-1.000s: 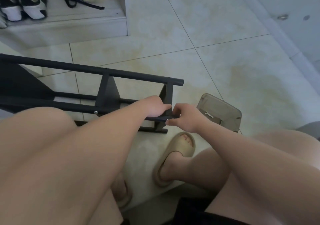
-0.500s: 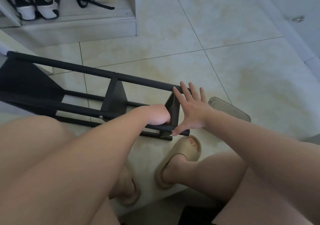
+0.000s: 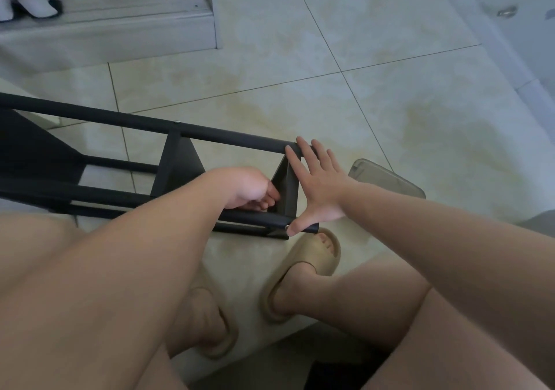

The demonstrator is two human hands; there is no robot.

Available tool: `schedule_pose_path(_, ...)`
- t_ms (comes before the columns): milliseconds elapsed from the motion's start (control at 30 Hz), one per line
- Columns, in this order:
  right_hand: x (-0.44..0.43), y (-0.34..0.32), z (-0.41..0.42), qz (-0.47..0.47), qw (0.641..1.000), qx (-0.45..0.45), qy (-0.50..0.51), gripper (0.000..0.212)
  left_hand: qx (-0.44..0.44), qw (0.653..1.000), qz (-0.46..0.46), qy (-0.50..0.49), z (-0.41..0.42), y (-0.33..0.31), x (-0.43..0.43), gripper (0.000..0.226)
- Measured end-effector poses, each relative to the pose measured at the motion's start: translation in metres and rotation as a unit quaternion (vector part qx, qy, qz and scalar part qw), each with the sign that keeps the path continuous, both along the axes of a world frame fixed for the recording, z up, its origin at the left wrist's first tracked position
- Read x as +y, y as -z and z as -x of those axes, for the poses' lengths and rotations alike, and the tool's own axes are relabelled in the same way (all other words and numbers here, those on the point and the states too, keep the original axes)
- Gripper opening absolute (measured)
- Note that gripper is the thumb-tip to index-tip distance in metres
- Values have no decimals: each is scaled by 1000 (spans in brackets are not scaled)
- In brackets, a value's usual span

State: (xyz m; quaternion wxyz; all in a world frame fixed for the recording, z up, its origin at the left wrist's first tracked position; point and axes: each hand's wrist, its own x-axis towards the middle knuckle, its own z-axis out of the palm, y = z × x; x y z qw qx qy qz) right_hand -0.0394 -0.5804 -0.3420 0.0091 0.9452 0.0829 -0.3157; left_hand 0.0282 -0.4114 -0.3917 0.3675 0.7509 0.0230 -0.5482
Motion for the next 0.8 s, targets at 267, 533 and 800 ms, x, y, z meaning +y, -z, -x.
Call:
schedule_pose_path(267, 3, -4, 0, 13, 1000, 8, 5, 161, 76, 983, 138, -98, -2, 1, 13, 24)
schedule_pose_path(533, 5, -7, 1, 8, 1000, 14, 11, 161, 20, 992, 105, -64, 7, -4, 8, 27)
schedule_pose_path(800, 7, -10, 1, 19, 1000, 15, 11, 159, -33, 995, 76, -47, 5, 4, 9, 20)
